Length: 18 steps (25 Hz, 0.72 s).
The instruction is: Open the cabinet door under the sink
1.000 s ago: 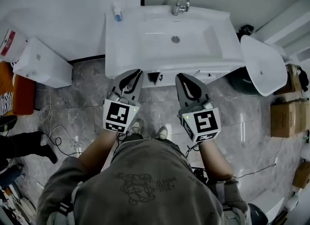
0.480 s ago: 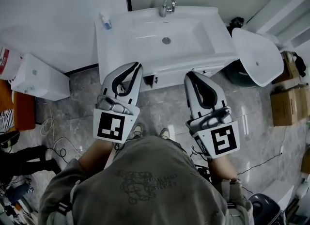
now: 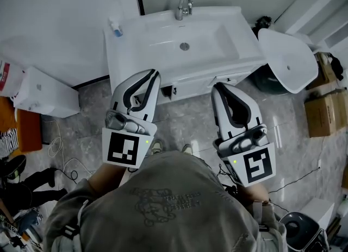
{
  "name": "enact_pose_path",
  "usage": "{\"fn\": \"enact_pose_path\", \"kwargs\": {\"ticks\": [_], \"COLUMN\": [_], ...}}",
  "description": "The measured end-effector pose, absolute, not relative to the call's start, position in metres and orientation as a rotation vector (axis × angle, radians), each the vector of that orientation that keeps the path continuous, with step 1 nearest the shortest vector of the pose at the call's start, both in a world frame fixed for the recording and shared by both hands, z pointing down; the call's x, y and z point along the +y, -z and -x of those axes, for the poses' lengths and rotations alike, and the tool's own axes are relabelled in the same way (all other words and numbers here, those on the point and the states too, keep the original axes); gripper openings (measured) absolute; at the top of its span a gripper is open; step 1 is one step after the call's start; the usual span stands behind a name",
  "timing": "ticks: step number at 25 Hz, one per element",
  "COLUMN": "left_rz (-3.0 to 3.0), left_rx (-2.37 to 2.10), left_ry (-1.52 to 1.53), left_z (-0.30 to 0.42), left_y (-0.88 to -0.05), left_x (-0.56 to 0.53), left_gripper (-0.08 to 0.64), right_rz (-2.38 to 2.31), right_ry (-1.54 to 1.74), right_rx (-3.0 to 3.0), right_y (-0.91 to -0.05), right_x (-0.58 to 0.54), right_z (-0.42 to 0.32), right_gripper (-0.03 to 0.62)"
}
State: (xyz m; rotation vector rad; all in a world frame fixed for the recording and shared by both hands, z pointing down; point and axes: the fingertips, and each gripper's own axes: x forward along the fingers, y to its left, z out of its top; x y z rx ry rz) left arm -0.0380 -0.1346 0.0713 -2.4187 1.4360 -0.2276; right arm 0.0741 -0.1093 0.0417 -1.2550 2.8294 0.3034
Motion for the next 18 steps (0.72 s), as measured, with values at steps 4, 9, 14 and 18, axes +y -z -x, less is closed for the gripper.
{"fn": "enact_pose_path", "kwargs": {"ticks": [4, 9, 14, 18], "left_rz": [2.409, 2.409, 2.411, 2.4], "left_rx": [1.423, 1.436, 1.439, 1.438], "left_ry": [0.236, 0.226, 0.219, 0.227], "left_z": [0.036, 0.036, 0.038, 0.039], "left_y": [-0.067, -0.067, -0.065, -0.063], "left_x": [-0.134, -0.135, -0.137, -0.136], "left_gripper": [0.029, 0.029, 0.029, 0.029], "right_rz": [1.276, 1.302, 1.298, 1.281], "right_ry": [-0.269, -0.236, -0.255, -0.289], "right_rx": [2.822, 2.808, 2.803, 2.813], "right_y": [-0.039, -0.043, -0.039, -0.041], "right_x": [-0.112, -0.119, -0.12, -0.117], "right_z": [-0.075, -0.08, -0.076, -0.078], "right_gripper": [0.032, 0.032, 0.032, 0.032]}}
